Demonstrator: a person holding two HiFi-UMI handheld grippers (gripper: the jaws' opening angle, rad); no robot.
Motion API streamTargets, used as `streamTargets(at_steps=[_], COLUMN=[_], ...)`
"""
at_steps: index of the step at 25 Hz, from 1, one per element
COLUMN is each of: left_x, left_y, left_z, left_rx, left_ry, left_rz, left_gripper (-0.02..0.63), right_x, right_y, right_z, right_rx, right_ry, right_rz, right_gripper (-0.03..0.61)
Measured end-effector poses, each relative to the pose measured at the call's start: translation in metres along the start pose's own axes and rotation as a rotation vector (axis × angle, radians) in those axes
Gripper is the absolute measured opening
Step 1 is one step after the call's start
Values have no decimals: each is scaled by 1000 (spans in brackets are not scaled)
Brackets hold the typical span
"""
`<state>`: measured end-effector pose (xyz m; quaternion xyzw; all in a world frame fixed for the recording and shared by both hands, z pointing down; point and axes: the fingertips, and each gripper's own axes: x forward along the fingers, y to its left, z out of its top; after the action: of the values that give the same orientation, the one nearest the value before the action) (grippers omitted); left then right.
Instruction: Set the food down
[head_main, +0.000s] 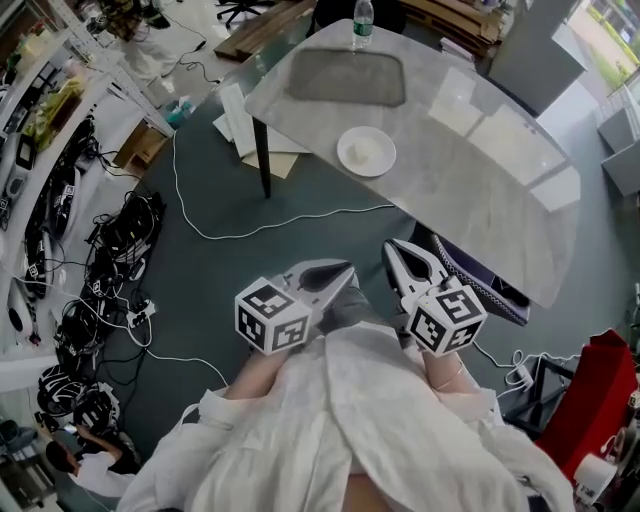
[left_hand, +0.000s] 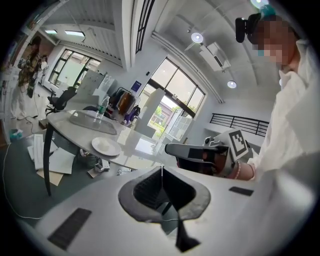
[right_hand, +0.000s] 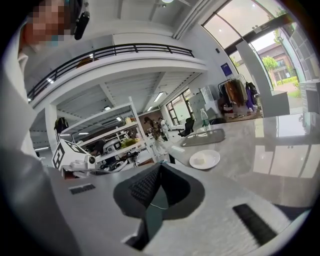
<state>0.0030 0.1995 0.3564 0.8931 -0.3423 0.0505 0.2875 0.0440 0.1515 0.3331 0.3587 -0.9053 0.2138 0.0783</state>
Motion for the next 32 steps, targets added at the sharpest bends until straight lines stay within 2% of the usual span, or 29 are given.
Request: streamTargets(at_steps=[6, 11, 20, 24, 27, 32], left_x=[40, 77, 111, 116, 120, 134], left_y=[34, 58, 79, 92, 107, 133], left_z=[51, 72, 77, 78, 78, 91], left_rx=[6, 0, -31, -85, -122, -120], left_ry=[-39, -42, -3, 11, 33, 70], left_rz=[26, 51, 55, 61, 64, 41], left_gripper=[17, 17, 17, 17, 17, 17], right_x=[38, 58, 86, 97, 106, 129], right_y=[-41, -82, -119, -127, -134, -154], right_z=[41, 60, 61, 58, 54, 58], right_rx=[-29, -39, -5, 26, 38, 71], right_ry=[2, 21, 68, 103, 129, 134], right_rz=[30, 30, 48, 53, 41, 1], right_gripper=[2, 2, 2, 2, 2, 2])
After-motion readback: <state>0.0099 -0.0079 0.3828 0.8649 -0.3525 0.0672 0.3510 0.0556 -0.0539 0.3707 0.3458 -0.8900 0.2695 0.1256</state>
